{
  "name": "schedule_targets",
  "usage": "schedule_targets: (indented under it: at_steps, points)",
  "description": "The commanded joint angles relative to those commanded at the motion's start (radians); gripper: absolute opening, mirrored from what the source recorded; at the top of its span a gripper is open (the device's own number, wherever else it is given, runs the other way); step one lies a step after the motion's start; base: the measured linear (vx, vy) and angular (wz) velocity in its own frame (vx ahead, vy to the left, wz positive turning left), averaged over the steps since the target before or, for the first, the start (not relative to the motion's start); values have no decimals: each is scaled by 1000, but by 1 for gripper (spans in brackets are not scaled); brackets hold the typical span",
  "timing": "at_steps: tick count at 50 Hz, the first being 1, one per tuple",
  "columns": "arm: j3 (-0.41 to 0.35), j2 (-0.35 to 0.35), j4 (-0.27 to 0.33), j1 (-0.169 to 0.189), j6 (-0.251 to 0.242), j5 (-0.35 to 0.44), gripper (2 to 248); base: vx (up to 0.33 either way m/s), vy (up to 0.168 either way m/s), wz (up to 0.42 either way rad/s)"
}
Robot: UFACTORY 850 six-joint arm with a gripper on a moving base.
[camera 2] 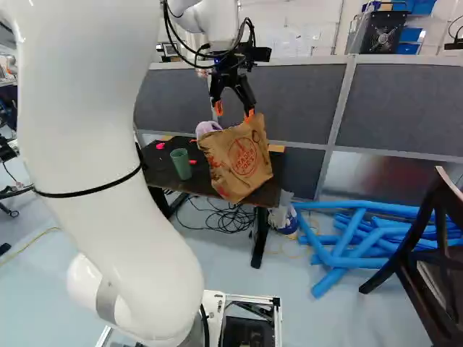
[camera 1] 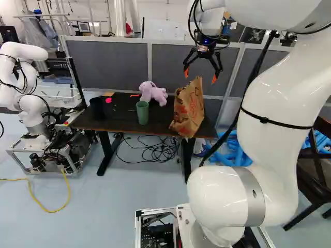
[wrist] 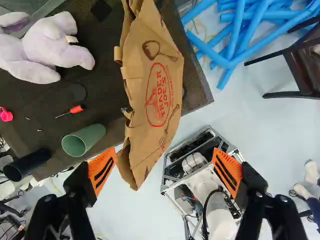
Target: Pick up the bag on the ground and place it on the table
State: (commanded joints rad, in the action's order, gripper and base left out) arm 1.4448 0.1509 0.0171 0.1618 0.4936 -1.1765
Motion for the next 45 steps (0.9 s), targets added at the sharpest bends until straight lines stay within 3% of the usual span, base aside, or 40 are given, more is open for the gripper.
schedule_targets:
  at_steps: [23, 45]
  points:
    - [0, 0, 0, 0, 0, 0, 247, -15, 0, 0]
    - [0, 0, 0, 0, 0, 0, 247, -147, -3, 6]
